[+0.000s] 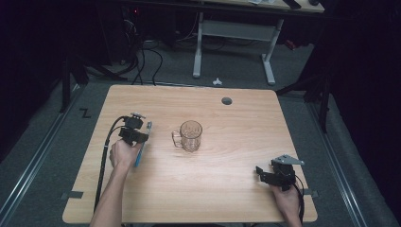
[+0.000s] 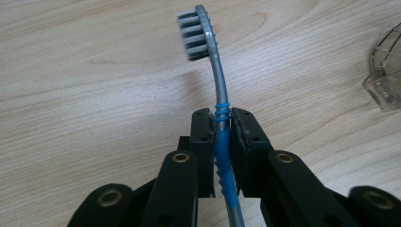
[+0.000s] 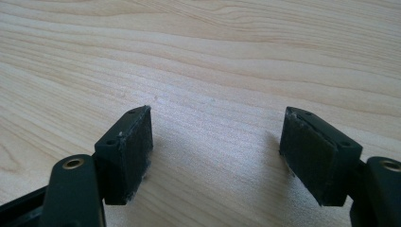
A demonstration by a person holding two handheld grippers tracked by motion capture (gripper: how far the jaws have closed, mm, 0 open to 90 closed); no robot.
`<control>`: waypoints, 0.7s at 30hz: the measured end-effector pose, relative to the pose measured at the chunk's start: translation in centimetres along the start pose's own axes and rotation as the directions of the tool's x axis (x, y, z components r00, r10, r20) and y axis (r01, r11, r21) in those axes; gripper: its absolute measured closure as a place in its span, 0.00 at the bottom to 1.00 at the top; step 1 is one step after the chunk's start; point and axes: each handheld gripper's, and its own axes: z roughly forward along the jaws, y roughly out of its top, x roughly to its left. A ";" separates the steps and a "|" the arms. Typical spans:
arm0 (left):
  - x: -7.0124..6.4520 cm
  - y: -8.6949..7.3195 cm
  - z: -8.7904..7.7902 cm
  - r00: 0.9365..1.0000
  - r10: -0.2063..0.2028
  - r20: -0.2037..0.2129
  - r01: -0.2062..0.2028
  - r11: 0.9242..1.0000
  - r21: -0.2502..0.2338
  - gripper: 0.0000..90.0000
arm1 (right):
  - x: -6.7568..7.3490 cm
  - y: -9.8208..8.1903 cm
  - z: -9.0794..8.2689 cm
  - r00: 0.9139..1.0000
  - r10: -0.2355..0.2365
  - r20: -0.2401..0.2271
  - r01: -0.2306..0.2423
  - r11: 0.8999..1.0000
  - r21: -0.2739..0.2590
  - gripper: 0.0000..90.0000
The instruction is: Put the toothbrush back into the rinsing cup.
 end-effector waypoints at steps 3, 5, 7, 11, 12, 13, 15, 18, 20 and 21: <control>-0.4 -0.1 -0.2 1.000 0.020 -0.002 -0.020 1.000 -0.012 0.89 | 0.0 0.0 0.0 1.000 0.000 0.001 0.000 1.000 0.001 0.29; -0.5 -0.1 -0.5 1.000 0.021 0.004 -0.021 1.000 -0.021 0.89 | 0.0 0.0 0.0 1.000 0.000 0.001 0.000 1.000 0.001 0.29; -0.6 -0.1 -0.8 1.000 0.026 0.008 -0.026 0.999 -0.032 0.89 | 0.0 0.0 0.0 1.000 0.001 0.000 -0.001 1.000 0.001 0.29; -0.8 -0.1 -1.2 0.999 0.029 0.016 -0.028 0.999 -0.043 0.89 | 0.0 0.0 0.0 1.000 0.000 0.001 0.000 1.000 0.001 0.29; -0.8 -0.1 -1.2 0.999 0.029 0.016 -0.028 0.999 -0.043 0.89 | 0.0 0.0 0.0 1.000 0.000 0.001 0.000 1.000 0.001 0.29; -0.8 -0.1 -1.4 0.999 0.029 0.019 -0.028 0.998 -0.049 0.89 | 0.0 0.0 0.0 1.000 0.002 0.001 -0.002 1.000 0.001 0.29; -0.8 -0.1 -1.6 0.999 0.026 0.026 -0.024 0.998 -0.058 0.89 | 0.0 0.0 0.0 1.000 0.000 0.001 0.000 1.000 0.001 0.29; -1.0 -0.1 -1.9 0.999 0.028 0.035 -0.025 0.997 -0.068 0.89 | 0.0 0.0 0.0 1.000 0.000 0.001 0.000 1.000 0.001 0.29; -1.1 -0.1 -2.1 0.999 0.024 0.041 -0.021 0.997 -0.070 0.89 | 0.0 0.0 0.0 1.000 0.000 0.000 0.000 1.000 0.000 0.29; -1.2 -0.1 -2.2 0.999 0.027 0.041 -0.024 0.997 -0.076 0.89 | 0.0 0.0 0.0 1.000 0.002 0.000 -0.002 1.000 0.001 0.29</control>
